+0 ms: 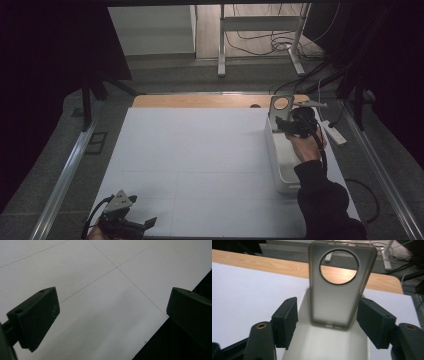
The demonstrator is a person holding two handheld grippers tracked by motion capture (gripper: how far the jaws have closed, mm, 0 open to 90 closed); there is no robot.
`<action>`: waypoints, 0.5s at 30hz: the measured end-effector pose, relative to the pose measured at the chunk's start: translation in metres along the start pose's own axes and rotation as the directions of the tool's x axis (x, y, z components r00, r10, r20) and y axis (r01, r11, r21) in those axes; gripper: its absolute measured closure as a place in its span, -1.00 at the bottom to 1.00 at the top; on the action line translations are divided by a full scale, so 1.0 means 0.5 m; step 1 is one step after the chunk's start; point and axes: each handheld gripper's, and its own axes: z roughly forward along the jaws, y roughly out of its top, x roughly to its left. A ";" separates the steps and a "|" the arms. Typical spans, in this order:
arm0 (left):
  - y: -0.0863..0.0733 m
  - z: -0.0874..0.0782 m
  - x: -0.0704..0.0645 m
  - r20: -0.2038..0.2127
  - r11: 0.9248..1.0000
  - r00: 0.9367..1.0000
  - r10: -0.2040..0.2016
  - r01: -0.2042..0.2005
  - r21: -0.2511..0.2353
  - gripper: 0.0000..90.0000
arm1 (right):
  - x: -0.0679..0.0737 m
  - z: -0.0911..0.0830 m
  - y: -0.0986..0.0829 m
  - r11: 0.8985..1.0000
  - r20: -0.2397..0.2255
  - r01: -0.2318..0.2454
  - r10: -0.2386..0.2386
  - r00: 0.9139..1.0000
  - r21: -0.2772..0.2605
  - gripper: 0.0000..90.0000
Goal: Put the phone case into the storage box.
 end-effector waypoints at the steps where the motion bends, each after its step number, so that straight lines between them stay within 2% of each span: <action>1: 0.000 -0.001 0.001 -0.001 1.000 1.000 -0.002 0.002 0.001 -1.00 | 0.001 -0.002 -0.001 1.000 -0.009 0.009 -0.009 1.000 0.014 -0.35; 4: -0.001 -0.002 0.003 -0.001 1.000 1.000 -0.009 0.009 0.000 -1.00 | 0.006 -0.006 -0.006 0.999 -0.031 0.037 -0.036 0.999 0.039 -0.46; 9: -0.001 -0.003 0.004 0.001 1.000 1.000 -0.013 0.013 -0.005 -1.00 | 0.006 -0.015 -0.018 0.997 -0.091 0.035 -0.029 0.995 0.062 -0.58; 11: -0.001 -0.003 0.004 0.000 1.000 1.000 -0.013 0.013 -0.005 -1.00 | 0.005 -0.016 -0.020 0.997 -0.101 0.037 -0.030 0.994 0.068 -0.61; 13: -0.001 -0.003 0.004 0.001 1.000 1.000 -0.013 0.013 -0.005 -1.00 | 0.006 -0.021 -0.029 0.994 -0.125 0.054 -0.043 0.991 0.091 -0.76; 15: -0.001 -0.003 0.004 0.001 1.000 1.000 -0.013 0.013 -0.005 -1.00 | 0.006 -0.022 -0.031 0.993 -0.127 0.066 -0.053 0.990 0.099 -0.79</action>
